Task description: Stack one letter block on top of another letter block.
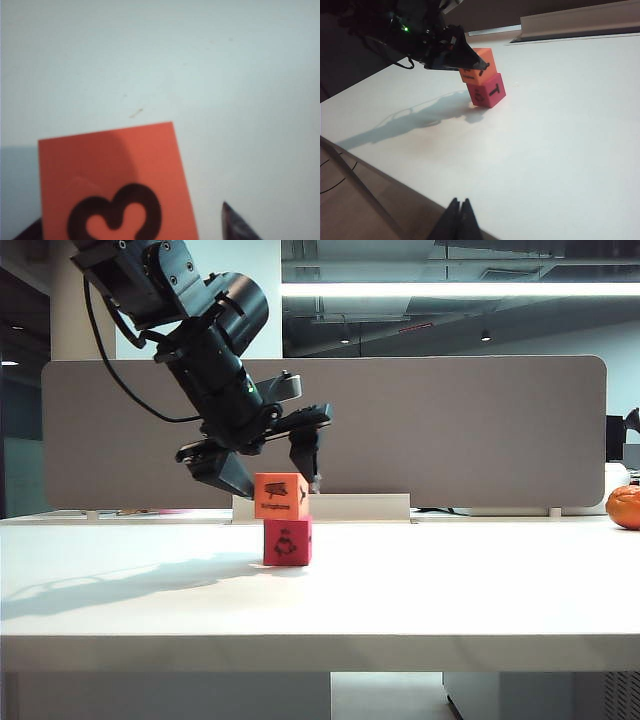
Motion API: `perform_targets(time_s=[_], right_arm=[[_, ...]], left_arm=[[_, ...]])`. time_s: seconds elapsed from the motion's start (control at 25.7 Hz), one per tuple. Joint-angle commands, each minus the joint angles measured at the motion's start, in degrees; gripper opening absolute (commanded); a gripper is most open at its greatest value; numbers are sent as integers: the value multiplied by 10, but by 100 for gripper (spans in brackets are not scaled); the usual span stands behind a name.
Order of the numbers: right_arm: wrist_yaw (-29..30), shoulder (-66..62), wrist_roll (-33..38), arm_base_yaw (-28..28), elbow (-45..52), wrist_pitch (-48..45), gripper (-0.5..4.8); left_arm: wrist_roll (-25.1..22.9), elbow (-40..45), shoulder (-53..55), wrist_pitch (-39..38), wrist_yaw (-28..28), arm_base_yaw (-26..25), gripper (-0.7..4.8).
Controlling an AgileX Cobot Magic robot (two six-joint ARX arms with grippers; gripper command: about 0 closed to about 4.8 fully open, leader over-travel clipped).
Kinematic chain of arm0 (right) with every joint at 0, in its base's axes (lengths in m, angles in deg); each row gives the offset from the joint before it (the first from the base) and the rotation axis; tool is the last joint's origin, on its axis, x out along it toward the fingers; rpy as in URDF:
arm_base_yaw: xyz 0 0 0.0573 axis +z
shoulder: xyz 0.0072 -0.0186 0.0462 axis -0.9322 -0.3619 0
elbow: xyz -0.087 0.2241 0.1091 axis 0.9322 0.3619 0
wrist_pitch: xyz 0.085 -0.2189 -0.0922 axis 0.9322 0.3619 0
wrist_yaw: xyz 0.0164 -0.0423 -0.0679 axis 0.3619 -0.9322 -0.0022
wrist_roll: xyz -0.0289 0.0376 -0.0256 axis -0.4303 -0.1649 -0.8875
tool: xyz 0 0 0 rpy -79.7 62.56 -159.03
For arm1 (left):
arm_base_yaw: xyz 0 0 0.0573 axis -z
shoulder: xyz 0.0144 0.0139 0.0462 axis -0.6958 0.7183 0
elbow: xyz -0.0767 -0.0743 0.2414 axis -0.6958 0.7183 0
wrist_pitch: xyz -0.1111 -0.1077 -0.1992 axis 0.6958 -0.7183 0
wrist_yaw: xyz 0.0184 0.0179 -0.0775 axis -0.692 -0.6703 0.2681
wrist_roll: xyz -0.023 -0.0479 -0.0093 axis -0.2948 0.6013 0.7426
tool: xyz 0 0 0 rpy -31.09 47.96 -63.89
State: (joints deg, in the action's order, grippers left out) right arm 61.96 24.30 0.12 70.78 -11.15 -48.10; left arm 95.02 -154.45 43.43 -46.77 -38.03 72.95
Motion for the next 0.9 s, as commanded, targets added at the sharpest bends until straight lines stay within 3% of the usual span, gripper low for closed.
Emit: perform_targets(time_s=[0.04, 0.9], right_arm=[[-1, 1, 0, 0, 3, -6, -1], [-1, 1, 0, 0, 3, -6, -1]], left_arm=[[2, -2, -1, 12, 2, 1, 394], [-5, -3, -2, -43, 0, 0, 404]])
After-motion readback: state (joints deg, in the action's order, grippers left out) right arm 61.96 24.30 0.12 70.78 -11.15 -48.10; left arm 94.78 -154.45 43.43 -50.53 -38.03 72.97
